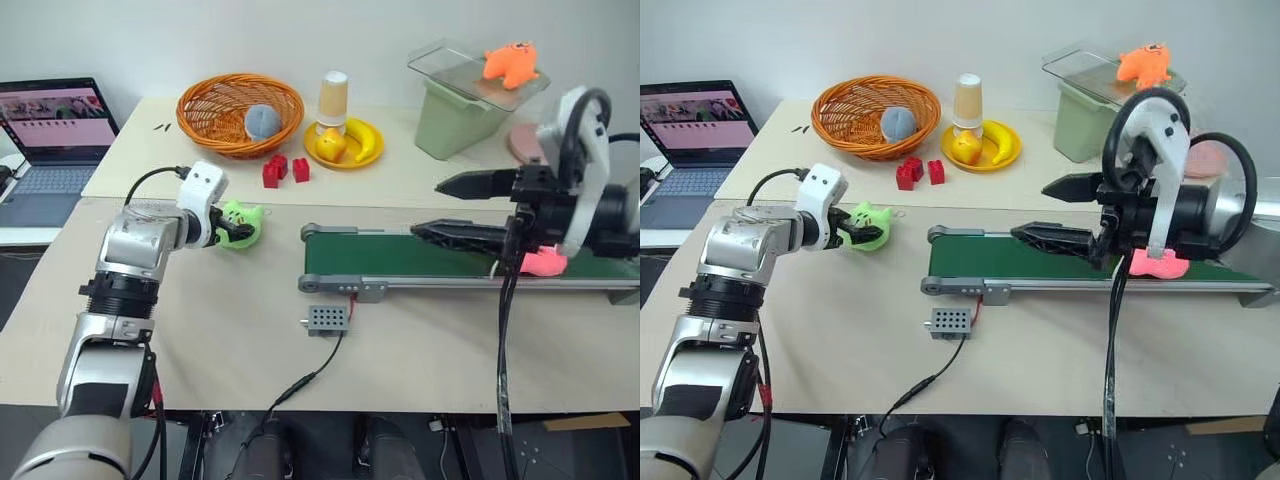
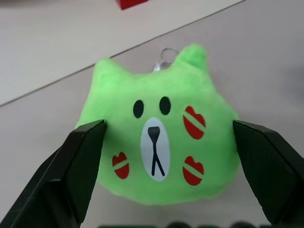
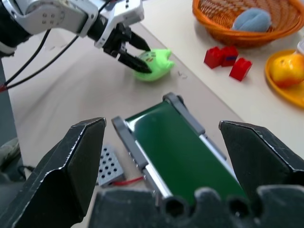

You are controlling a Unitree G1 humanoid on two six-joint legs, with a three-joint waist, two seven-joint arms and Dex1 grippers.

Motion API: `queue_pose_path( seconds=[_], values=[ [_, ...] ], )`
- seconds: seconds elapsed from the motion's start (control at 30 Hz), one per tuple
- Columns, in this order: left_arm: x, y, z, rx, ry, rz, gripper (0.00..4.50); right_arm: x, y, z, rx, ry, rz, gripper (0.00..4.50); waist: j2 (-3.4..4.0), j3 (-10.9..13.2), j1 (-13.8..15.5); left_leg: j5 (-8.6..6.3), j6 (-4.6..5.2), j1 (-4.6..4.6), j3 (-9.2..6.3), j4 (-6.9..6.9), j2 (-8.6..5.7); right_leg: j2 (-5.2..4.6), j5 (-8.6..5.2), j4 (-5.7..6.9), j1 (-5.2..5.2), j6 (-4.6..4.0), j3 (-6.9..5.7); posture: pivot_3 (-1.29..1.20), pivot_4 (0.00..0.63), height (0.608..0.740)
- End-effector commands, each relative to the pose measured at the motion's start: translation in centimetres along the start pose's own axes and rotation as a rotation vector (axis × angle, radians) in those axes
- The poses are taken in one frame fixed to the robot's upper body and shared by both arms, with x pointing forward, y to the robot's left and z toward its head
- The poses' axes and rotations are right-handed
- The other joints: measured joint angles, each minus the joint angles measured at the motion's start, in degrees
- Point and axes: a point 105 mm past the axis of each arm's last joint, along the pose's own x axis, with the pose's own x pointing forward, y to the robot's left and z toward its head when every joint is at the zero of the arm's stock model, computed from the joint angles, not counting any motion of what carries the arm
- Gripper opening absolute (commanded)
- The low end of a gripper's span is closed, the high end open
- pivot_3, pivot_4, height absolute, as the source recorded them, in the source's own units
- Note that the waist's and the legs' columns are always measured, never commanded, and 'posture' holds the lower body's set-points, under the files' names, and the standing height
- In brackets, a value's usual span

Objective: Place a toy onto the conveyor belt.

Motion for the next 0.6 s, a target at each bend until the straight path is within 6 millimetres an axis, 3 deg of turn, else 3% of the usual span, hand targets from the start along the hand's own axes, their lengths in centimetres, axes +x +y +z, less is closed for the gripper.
queue_pose_path(
  seconds=[0.03, 0.13, 0.23, 0.5, 0.53, 0.6],
  values=[
    [0.1, 0.6, -0.5, 0.014, -0.002, 0.016, 4.46, -0.9, 0.0, 0.6, -0.043, -0.004, -0.019, 4.50, 0.00, 0.0, 0.0, 0.00, 0.00, 0.02, 0.00, 0.00, 0.01, 0.00, 0.00, 0.00, 0.00, 0.00, 0.01, 0.00, 0.150, 0.734],
    [0.7, 0.4, -1.5, -0.006, 0.016, -0.002, 4.46, -0.9, 0.0, 0.7, -0.047, -0.005, -0.022, 4.50, -0.01, 0.0, -0.1, 0.00, 0.00, 0.06, 0.02, 0.00, 0.01, 0.00, 0.00, 0.00, 0.01, 0.00, 0.03, 0.00, 0.150, 0.734],
    [1.3, -0.1, -2.7, -0.022, 0.041, -0.021, 3.79, -0.9, 0.0, 0.8, -0.049, -0.008, -0.022, 4.50, -0.01, 0.0, -0.1, 0.00, 0.00, 0.10, 0.04, -0.01, 0.02, 0.00, 0.00, 0.00, 0.02, 0.00, 0.06, 0.00, 0.150, 0.734],
    [1.6, -0.1, -3.2, -0.030, 0.042, -0.014, 1.15, -1.0, -0.1, 0.9, -0.050, -0.009, -0.031, 4.50, -0.02, -0.1, -0.1, 0.00, 0.01, 0.15, 0.04, 0.00, 0.03, -0.01, 0.00, -0.02, 0.05, -0.01, 0.09, 0.00, 0.150, 0.734],
    [1.5, 0.0, -3.0, -0.023, 0.036, -0.006, 0.90, -1.0, -0.1, 0.9, -0.050, -0.008, -0.031, 4.50, -0.02, -0.1, -0.1, -0.01, 0.01, 0.15, 0.04, 0.00, 0.03, -0.01, 0.00, -0.02, 0.06, -0.01, 0.09, 0.00, 0.150, 0.734],
    [1.1, -0.1, -2.3, 0.030, 0.035, -0.022, 0.90, -0.9, -0.1, 0.8, -0.050, -0.007, -0.031, 4.50, -0.02, -0.1, -0.1, -0.01, 0.01, 0.15, 0.04, 0.00, 0.03, -0.02, 0.00, -0.02, 0.06, -0.01, 0.10, 0.00, 0.150, 0.734]
  ],
)
